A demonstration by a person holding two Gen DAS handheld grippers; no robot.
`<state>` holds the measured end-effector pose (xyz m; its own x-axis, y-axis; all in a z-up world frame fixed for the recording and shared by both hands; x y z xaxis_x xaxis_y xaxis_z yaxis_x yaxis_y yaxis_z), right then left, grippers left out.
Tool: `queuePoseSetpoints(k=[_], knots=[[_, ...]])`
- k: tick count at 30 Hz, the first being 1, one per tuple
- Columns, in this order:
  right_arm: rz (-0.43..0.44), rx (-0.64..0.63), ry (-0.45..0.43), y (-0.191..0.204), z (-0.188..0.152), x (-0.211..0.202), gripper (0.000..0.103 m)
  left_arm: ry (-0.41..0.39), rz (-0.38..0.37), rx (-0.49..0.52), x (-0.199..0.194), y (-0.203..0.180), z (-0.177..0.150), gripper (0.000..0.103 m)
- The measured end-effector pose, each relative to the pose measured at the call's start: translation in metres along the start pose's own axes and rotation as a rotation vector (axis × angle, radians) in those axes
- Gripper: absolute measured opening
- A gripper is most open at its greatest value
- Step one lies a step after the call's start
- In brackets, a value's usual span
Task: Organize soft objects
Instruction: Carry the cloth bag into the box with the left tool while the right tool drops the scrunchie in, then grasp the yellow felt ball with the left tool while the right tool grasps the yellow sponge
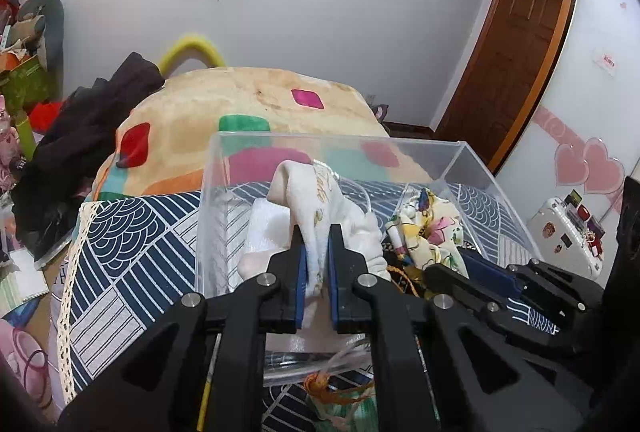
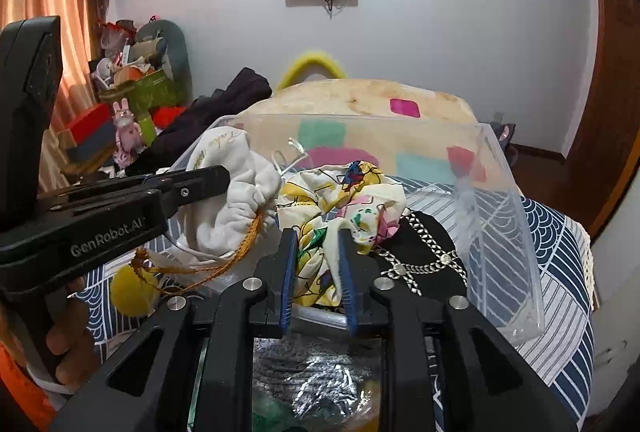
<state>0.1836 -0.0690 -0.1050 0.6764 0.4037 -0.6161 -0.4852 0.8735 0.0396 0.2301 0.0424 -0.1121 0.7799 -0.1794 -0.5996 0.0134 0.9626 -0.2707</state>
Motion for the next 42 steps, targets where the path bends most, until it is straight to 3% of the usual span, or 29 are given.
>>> queuePoseSetpoints(k=[3, 9, 13, 19, 27, 32, 42], knots=[[0.015, -0.002, 0.003, 0.000, 0.000, -0.003, 0.026, 0.014, 0.010, 0.008, -0.002, -0.001, -0.005, 0.015], [0.018, 0.005, 0.001, -0.002, 0.002, -0.009, 0.031, 0.008, 0.016, 0.022, -0.018, -0.004, -0.011, 0.037], [0.017, 0.015, -0.025, -0.006, 0.002, -0.023, 0.037, -0.037, 0.030, 0.047, -0.038, -0.008, -0.010, 0.053], [0.006, 0.025, -0.088, -0.010, 0.007, -0.048, 0.047, -0.115, 0.038, 0.065, -0.075, -0.011, -0.007, 0.067], [-0.041, 0.016, -0.142, -0.013, 0.003, -0.076, 0.068, -0.142, 0.089, 0.075, -0.105, -0.002, -0.021, 0.080], [-0.100, 0.017, -0.115, -0.019, -0.012, -0.075, 0.069, -0.127, 0.135, 0.069, -0.103, 0.010, -0.043, 0.086], [-0.082, 0.097, 0.046, -0.037, -0.060, -0.047, 0.069, 0.010, 0.172, 0.016, -0.063, 0.035, -0.076, 0.086]])
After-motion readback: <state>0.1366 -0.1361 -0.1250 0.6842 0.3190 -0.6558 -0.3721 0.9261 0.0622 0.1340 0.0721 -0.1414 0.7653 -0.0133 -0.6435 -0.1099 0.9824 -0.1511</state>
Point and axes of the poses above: each gripper's, at about its wrist camera, not at the fingertips, and x roughly the way its jaws point, y to its left, z to its top, the point moved 3 cm from there along x, roughly the way its jaws point, and after that the axes turned 1 degree about -x, right-handed, at the moved point
